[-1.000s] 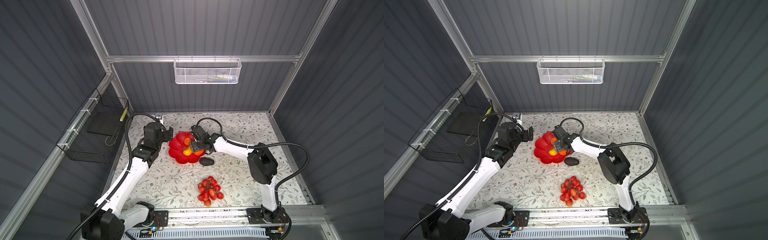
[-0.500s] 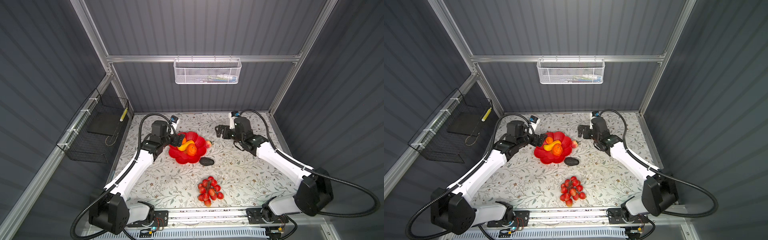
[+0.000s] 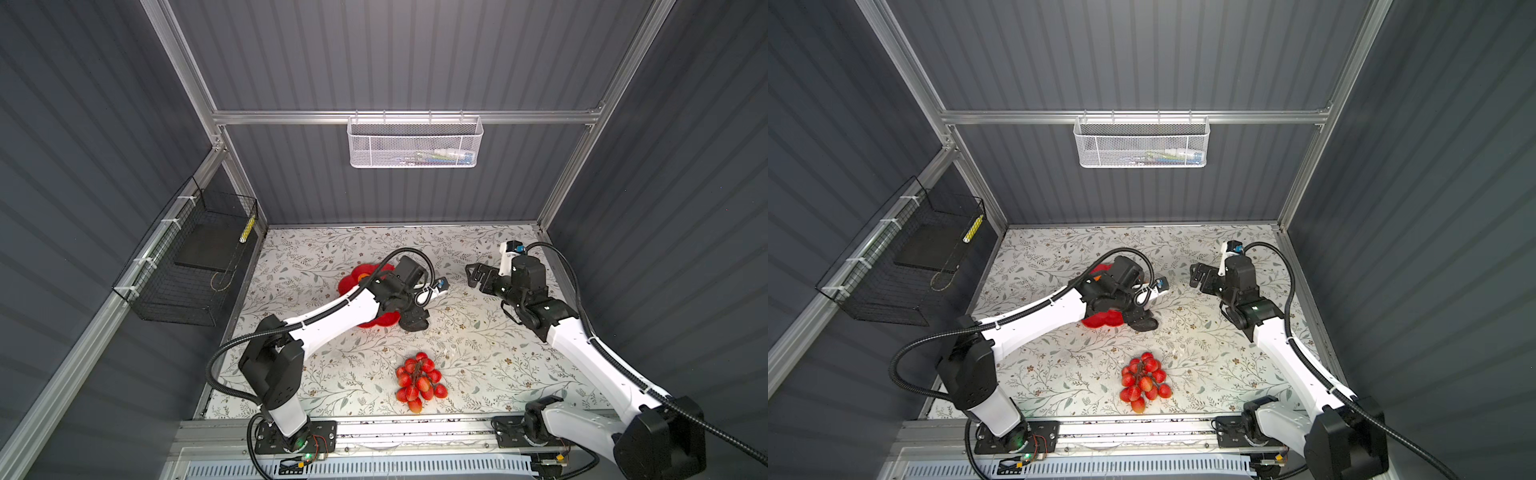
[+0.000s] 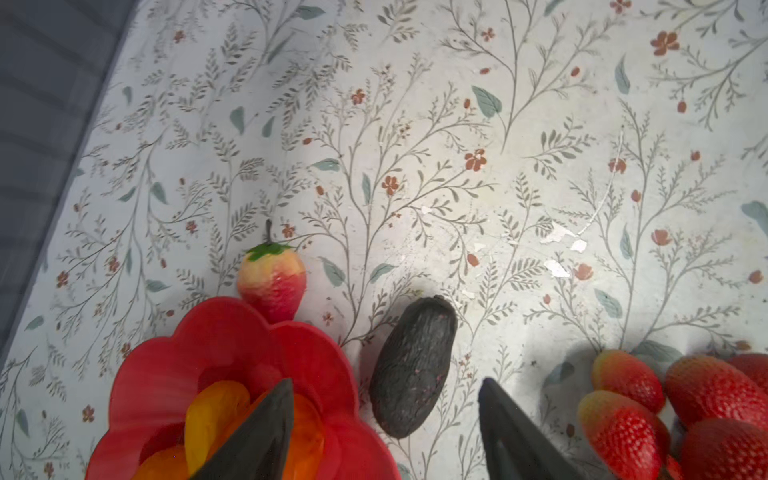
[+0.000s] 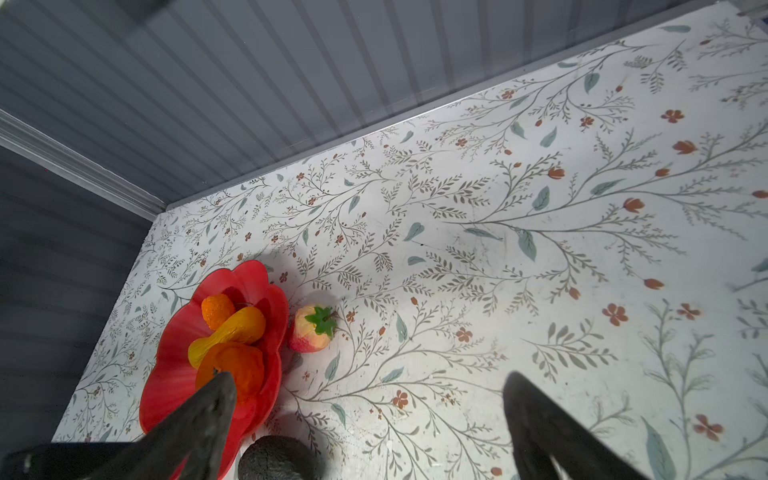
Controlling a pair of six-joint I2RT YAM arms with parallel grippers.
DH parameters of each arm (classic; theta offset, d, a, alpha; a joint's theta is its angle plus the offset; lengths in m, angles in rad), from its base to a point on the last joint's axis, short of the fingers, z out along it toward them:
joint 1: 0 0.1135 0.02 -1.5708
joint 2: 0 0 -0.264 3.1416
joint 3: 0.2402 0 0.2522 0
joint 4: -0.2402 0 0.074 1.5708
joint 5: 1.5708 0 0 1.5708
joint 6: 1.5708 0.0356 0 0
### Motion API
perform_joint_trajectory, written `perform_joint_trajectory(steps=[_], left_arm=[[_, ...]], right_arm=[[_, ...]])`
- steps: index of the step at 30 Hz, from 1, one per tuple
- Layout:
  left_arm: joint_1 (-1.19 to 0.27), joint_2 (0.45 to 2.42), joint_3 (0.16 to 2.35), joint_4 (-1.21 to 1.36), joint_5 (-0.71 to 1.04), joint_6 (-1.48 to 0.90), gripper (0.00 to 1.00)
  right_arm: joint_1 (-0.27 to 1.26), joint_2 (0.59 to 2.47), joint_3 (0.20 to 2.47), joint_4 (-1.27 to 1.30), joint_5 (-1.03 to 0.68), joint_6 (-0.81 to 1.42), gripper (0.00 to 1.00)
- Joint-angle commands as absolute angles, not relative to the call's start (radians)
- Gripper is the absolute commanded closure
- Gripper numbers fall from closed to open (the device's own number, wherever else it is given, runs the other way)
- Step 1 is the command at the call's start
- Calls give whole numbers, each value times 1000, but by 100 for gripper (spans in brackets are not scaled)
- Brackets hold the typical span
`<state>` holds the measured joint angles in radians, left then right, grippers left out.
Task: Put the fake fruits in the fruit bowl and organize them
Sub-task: 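Grasp the dark avocado with the left gripper while the right gripper withdraws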
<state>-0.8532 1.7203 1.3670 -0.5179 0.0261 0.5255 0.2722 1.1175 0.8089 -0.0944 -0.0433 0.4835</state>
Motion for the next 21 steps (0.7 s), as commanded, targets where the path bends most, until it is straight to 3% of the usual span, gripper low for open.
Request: perform_joint_trajectory(steps=[1, 21], left_arm=[[-871, 1769, 1405, -609, -8, 628, 32], [-907, 2027, 1522, -675, -66, 613, 39]], right_arm=[[248, 1082, 777, -82, -86, 500, 1], [178, 1052, 729, -64, -159, 526, 1]])
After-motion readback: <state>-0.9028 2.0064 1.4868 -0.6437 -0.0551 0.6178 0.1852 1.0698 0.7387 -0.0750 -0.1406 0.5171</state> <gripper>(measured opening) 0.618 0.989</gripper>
